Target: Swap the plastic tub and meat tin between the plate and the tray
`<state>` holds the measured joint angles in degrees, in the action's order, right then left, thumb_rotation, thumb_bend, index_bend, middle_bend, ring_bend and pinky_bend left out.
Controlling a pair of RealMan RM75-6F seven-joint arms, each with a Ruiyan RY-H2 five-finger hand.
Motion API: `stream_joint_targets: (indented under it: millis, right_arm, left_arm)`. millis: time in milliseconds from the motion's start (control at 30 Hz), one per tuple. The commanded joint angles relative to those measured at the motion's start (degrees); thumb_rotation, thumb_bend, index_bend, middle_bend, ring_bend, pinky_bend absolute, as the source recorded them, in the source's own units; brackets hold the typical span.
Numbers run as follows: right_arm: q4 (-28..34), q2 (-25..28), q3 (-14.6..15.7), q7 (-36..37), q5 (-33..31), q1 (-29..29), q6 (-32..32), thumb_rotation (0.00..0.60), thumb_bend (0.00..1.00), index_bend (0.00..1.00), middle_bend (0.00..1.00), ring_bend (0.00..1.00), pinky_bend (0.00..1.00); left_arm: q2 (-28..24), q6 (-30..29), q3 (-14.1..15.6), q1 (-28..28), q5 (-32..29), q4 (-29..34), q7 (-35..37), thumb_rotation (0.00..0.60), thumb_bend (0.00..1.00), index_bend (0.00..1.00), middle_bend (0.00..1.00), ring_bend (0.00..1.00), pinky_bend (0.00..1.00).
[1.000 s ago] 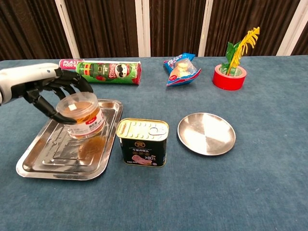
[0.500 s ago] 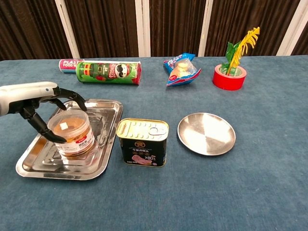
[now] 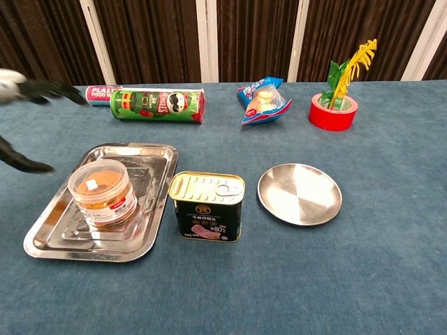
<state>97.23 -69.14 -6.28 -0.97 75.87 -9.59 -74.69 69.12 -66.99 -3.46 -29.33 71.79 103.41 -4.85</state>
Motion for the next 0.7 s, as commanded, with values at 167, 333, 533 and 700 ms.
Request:
stream_joint_targets:
  millis: [167, 333, 533, 700]
  right_arm:
    - [7.0, 2.7, 1.1, 2.9, 9.9, -6.8, 7.4, 0.600, 0.00, 0.00, 0.00, 0.00, 0.00]
    - [16.6, 4.6, -1.6, -3.3, 4.2, -13.5, 17.0, 0.600, 0.00, 0.00, 0.00, 0.00, 0.00]
    - [24.3, 3.1, -4.6, -16.4, -12.9, -22.8, 24.8, 0.600, 0.00, 0.00, 0.00, 0.00, 0.00]
    - [27.4, -2.2, -4.8, -27.0, -24.6, -28.6, 20.6, 0.600, 0.00, 0.00, 0.00, 0.00, 0.00]
  left_arm:
    - [-1.2, -25.6, 6.0, 17.5, 10.4, -3.6, -5.7, 0.600, 0.00, 0.19, 0.00, 0.00, 0.03]
    - [-1.2, -28.1, 6.2, 20.1, 11.1, -4.1, -7.1, 0.600, 0.00, 0.18, 0.00, 0.00, 0.03]
    - [-1.0, -29.1, 4.9, 21.7, 10.7, -4.4, -7.3, 0.600, 0.01, 0.18, 0.00, 0.00, 0.03]
    - [-1.3, -27.8, 3.8, 22.1, 9.2, -4.4, -6.4, 0.600, 0.01, 0.19, 0.00, 0.00, 0.03]
